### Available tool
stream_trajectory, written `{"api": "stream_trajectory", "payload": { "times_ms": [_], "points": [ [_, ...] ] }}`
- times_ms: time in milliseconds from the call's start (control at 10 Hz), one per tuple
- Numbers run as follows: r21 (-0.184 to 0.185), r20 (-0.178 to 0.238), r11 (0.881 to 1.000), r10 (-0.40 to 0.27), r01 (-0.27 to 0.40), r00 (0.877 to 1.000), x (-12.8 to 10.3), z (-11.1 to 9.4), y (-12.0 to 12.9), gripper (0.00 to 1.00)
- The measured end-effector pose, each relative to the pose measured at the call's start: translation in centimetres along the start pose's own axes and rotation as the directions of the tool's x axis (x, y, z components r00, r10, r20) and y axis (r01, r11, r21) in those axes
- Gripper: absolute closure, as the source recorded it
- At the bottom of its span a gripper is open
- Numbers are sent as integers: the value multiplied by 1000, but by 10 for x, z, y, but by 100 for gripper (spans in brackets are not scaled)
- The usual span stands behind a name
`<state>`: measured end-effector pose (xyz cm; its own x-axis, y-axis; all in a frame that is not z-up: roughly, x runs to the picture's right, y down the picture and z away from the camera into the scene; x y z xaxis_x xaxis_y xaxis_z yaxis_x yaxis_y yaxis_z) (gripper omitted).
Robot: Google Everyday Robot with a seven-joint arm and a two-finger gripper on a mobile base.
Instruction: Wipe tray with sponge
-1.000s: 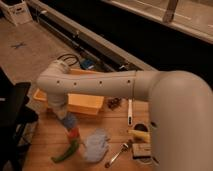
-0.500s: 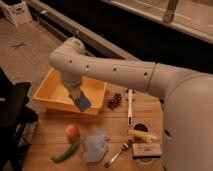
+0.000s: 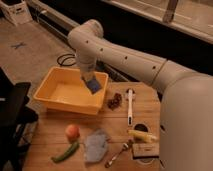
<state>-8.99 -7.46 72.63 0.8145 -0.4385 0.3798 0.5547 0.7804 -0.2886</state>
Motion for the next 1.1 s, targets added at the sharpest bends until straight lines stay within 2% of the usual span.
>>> {"api": "stream_trajectory", "payload": {
  "times_ms": [400,600,700,800,1000,1100],
  "points": [
    [5,10,1000,-15,15,1000,6,1,-5,100],
    [10,-8,1000,-7,7,1000,6,1,-5,100],
    [42,-41,999,3,-2,999,11,0,-12,100],
    [82,-55,997,20,-15,998,21,0,-24,100],
    [141,-45,989,46,-39,998,36,3,-46,100],
    [182,-27,982,57,-51,998,41,6,-58,100]
  ]
}}
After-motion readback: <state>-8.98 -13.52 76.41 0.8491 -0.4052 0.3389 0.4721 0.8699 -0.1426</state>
